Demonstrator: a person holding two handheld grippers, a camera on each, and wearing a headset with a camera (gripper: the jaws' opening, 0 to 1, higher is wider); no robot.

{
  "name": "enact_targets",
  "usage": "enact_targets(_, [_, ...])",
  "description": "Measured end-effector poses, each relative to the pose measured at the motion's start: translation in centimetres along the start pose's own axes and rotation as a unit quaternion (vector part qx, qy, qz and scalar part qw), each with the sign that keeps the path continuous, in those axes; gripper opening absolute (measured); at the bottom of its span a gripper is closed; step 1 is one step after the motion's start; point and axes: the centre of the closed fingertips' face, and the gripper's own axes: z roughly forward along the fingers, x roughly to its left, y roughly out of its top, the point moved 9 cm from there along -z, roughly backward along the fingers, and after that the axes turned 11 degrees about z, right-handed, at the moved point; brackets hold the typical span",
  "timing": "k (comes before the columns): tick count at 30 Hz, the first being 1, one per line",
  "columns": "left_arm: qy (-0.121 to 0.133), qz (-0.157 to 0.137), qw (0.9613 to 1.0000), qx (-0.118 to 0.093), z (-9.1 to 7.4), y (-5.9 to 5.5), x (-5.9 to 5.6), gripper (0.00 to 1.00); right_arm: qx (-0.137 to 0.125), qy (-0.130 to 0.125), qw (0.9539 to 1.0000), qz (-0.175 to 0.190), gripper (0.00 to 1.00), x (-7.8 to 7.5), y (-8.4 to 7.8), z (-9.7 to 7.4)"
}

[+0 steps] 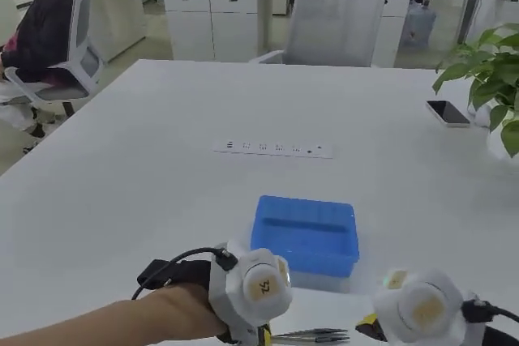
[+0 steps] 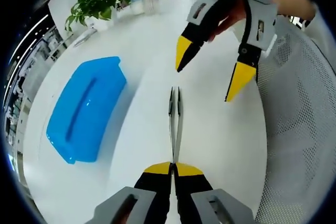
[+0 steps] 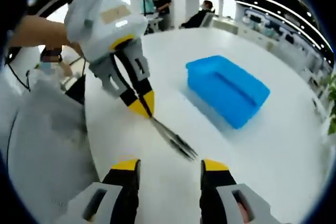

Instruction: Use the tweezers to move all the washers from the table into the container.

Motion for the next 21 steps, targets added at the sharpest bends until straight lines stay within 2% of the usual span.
enact_targets(1, [0.000, 0.000, 1.0000, 0.001, 0.1, 0.0, 0.0, 0.00, -0.019, -0.002, 0.9996, 0.021, 0.45, -0.1, 0.0, -0.7])
enact_targets(4, [0.006, 0.020, 0.9998, 0.005, 0.3, 0.0, -0.2, 0.00, -0.049, -0.013, 0.9971, 0.057, 0.48, -0.3, 0.0, -2.3])
enact_targets(6, [0.009, 0.015, 0.9998, 0.006, 0.3, 0.1, -0.4, 0.00, -0.072, -0.020, 0.9943, 0.077, 0.51, -0.4, 0.1, -3.4])
enact_targets(8, [0.033, -0.007, 0.9994, 0.005, 0.4, -0.1, -0.3, 0.02, -0.093, -0.027, 0.9913, 0.089, 0.52, -0.6, 0.2, -4.4])
enact_targets(10, [0.065, -0.024, 0.9976, -0.007, 0.3, -0.4, -0.1, 0.11, -0.095, -0.035, 0.9910, 0.087, 0.53, -0.5, 0.1, -5.0])
enact_targets(11, [0.071, -0.056, 0.9958, -0.016, 0.1, -0.8, -0.3, 0.14, -0.096, -0.040, 0.9909, 0.085, 0.53, -0.5, 0.1, -5.2])
enact_targets(12, [0.074, -0.069, 0.9947, -0.018, -0.1, -1.0, -0.3, 0.17, -0.098, -0.046, 0.9908, 0.082, 0.54, -0.3, 0.0, -5.4])
enact_targets(14, [0.102, -0.105, 0.9891, -0.017, -0.6, -1.8, -0.2, 0.29, -0.102, -0.051, 0.9903, 0.079, 0.55, -0.1, -0.1, -5.7])
enact_targets(16, [0.104, -0.148, 0.9833, -0.023, -1.1, -2.5, -0.6, 0.43, -0.103, -0.053, 0.9902, 0.077, 0.57, 0.1, -0.2, -5.8])
enact_targets(17, [0.115, -0.171, 0.9781, -0.031, -1.3, -3.0, -0.6, 0.49, -0.103, -0.055, 0.9903, 0.076, 0.57, 0.1, -0.4, -5.8])
enact_targets(18, [0.117, -0.186, 0.9749, -0.034, -1.6, -3.3, -0.7, 0.54, -0.101, -0.056, 0.9904, 0.075, 0.57, 0.0, -0.5, -5.8])
enact_targets(19, [0.121, -0.212, 0.9689, -0.037, -2.0, -3.8, -1.0, 0.58, -0.098, -0.057, 0.9907, 0.075, 0.58, 0.0, -0.8, -5.7])
enact_targets(21, [0.144, -0.244, 0.9574, -0.055, -2.7, -4.3, -1.2, 0.65, -0.096, -0.060, 0.9909, 0.074, 0.60, 0.0, -1.0, -5.8])
